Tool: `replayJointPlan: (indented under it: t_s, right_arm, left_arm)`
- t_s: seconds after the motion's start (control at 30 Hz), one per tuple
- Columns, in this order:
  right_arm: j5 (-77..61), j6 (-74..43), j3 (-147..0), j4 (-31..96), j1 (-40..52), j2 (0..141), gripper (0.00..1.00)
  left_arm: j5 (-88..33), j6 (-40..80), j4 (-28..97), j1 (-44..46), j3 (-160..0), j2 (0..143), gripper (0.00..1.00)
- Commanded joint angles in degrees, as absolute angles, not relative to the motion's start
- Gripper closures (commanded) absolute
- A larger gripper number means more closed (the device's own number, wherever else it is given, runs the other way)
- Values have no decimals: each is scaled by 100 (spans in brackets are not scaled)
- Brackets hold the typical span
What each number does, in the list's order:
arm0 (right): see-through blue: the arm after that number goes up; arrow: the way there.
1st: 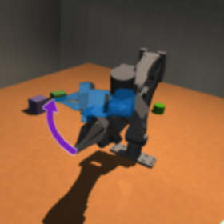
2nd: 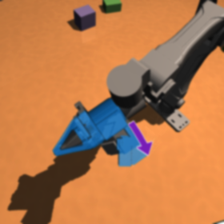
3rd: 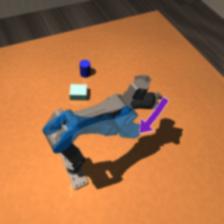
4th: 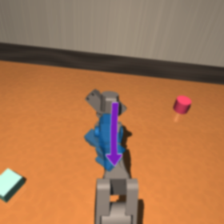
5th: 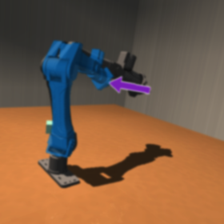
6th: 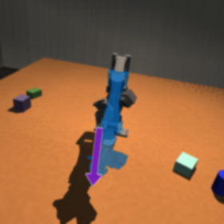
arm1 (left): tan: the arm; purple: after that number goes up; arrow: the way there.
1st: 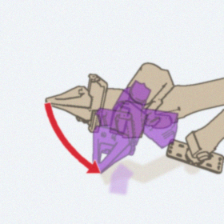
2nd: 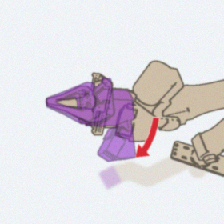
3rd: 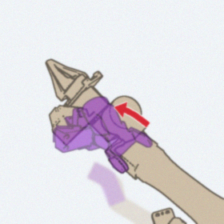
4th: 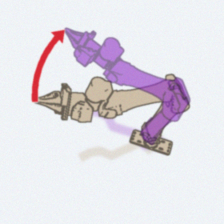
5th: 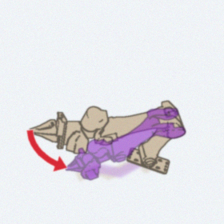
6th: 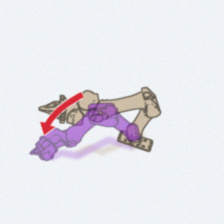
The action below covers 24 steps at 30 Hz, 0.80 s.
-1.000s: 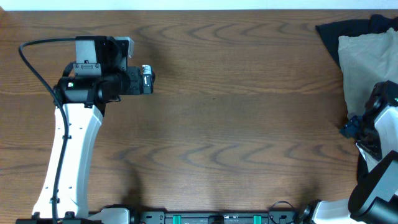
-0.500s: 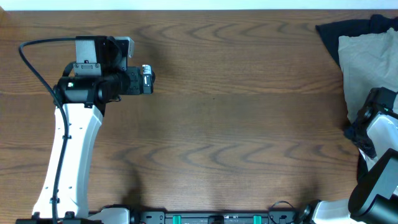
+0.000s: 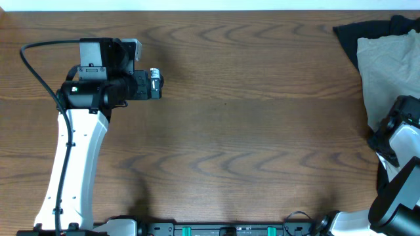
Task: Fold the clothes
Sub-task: 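Reach the right gripper into the clothes pile and grasp the khaki shorts, then pull the khaki shorts left onto the table with the right gripper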
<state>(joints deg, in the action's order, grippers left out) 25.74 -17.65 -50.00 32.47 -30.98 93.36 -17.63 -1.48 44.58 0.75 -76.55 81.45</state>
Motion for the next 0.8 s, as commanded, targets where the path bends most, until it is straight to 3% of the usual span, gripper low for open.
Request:
replayJointPlan:
  t_s: [0.0, 0.1, 0.13, 0.53, 0.77]
  right_arm:
    - [2458, -1662, -4943, 3236, -3208, 9301, 71]
    - [2071, -1531, -5074, 3450, -3188, 9244, 95]
    - [1852, -1424, -5181, 3586, -3159, 9190, 99]
    - [139, -1522, -8112, 5371, -2377, 7959, 99]
    - [-895, -2093, -8388, 5277, -1463, 8090, 98]
  left_arm:
    - [-1728, -119, 4449, 45, -7824, 8206, 2]
    - [-1728, -119, 4440, 45, -7824, 8206, 2]
    - [-1728, -119, 4431, 45, -7824, 8206, 2]
    - [-1728, -119, 4429, 45, -7824, 8206, 2]
    - [-1730, -117, 4429, 45, -7824, 8184, 2]
